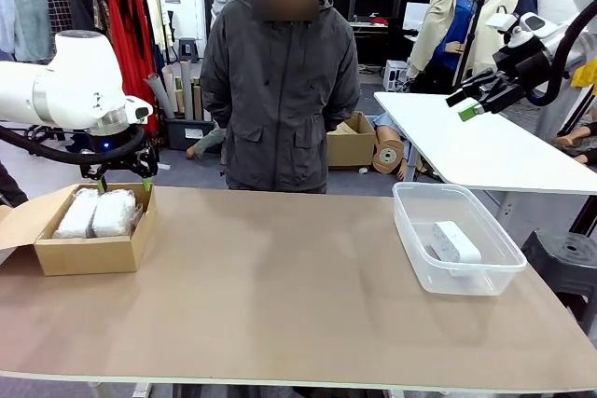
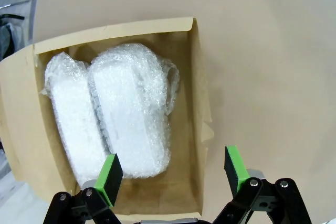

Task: Separate and place wrapped and unwrapped clocks.
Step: If the picked Digital clock is wrapped, place it in the Package Box ; if not, place it in the Organizing box.

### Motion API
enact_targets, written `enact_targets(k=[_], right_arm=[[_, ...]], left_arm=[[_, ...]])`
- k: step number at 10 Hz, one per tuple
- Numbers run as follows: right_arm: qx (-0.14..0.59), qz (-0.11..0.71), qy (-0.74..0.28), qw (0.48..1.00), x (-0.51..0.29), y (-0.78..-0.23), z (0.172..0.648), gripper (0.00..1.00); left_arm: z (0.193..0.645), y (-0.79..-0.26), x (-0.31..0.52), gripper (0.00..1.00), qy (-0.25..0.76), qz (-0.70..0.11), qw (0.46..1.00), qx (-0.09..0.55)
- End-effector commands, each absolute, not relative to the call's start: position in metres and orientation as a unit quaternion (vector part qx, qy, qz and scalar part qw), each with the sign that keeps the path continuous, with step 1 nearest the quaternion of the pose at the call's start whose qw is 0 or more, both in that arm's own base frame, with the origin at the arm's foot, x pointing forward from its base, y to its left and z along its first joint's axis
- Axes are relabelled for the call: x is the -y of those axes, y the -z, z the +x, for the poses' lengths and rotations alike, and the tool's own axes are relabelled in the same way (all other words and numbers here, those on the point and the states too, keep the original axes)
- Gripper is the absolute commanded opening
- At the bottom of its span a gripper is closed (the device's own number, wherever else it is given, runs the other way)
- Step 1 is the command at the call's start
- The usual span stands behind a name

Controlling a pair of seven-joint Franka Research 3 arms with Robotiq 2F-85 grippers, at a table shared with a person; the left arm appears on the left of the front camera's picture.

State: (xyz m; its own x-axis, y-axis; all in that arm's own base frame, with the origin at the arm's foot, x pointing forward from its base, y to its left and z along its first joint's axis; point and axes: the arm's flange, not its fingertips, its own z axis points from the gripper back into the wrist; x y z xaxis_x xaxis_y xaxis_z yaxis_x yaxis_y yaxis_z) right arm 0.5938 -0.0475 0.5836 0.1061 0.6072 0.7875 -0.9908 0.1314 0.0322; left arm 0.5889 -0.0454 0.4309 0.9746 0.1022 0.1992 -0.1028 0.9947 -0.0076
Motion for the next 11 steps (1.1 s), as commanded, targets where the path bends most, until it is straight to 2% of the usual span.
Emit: enact_targets(k=[1, 6, 7, 9, 10, 11], right_arm=[[0.321, 0.297, -0.588, 0.681, 0.047, -0.585, 0.593, 1.0], [0.321, 0.297, -0.588, 0.681, 0.047, -0.585, 0.593, 1.0], [0.321, 0.297, -0.588, 0.681, 0.047, -0.585, 0.593, 1.0], [0.321, 0.297, -0.588, 0.681, 0.047, -0.585, 0.593, 1.0], [0.321, 0.297, -0.588, 0.681, 0.047, -0.585, 0.593, 1.0], [0.321, 0.297, -0.588, 0.681, 0.047, -0.585, 0.593, 1.0]], left_arm=[[0.59, -0.432, 0.044, 1.0, -0.05, 0.004, 0.993, 0.105], [0.589, -0.431, 0.045, 1.0, -0.052, 0.001, 0.994, 0.1], [0.581, -0.432, 0.058, 1.0, 0.015, 0.073, 0.992, 0.104], [0.568, -0.455, 0.069, 1.0, 0.12, 0.08, 0.985, 0.091], [0.556, -0.463, 0.085, 1.0, 0.232, 0.061, 0.968, 0.078], [0.549, -0.473, 0.09, 1.0, 0.294, 0.051, 0.951, 0.081]])
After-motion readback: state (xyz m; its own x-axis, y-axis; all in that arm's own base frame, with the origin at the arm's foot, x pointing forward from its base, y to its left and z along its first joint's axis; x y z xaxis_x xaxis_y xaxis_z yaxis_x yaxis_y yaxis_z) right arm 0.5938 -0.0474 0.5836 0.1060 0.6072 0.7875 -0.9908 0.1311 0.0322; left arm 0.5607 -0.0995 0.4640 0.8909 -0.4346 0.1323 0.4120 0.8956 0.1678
